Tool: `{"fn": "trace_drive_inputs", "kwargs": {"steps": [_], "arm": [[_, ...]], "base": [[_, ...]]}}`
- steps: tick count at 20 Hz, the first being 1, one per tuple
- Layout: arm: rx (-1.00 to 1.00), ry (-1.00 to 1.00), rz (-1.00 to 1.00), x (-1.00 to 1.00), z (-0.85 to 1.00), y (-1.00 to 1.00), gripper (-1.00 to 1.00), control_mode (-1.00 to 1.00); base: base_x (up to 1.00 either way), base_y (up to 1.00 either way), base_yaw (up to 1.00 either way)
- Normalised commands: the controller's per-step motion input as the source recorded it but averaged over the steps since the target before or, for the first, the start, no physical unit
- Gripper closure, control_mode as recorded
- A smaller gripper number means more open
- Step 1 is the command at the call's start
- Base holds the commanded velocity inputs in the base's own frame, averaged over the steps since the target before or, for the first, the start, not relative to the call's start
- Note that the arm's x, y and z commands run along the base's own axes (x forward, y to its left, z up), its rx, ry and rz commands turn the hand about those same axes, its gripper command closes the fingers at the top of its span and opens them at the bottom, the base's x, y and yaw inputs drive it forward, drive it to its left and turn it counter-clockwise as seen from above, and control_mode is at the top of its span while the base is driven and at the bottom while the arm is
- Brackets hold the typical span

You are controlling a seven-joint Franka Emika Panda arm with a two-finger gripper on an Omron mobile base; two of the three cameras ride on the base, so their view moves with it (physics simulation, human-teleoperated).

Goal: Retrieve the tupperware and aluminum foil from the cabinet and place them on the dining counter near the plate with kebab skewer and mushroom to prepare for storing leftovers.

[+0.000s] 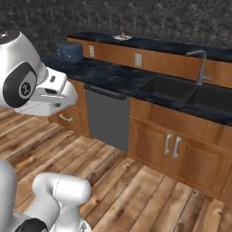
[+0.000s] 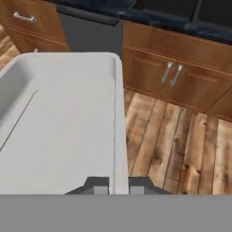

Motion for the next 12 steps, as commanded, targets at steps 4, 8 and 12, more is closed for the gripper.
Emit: {"fn": "trace_drive_inputs", "kwargs": {"steps": [4,8,12], "arm": [[0.0,0.0,0.0,0.0,0.0,0.0,1.0,1.0],[0.0,0.0,0.0,0.0,0.0,0.0,1.0,1.0],[0.0,0.0,0.0,0.0,0.0,0.0,1.0,1.0]], "base": [[0.96,1.0,0.29],[1.0,1.0,0.23],[1.0,1.0,0.11]]}}
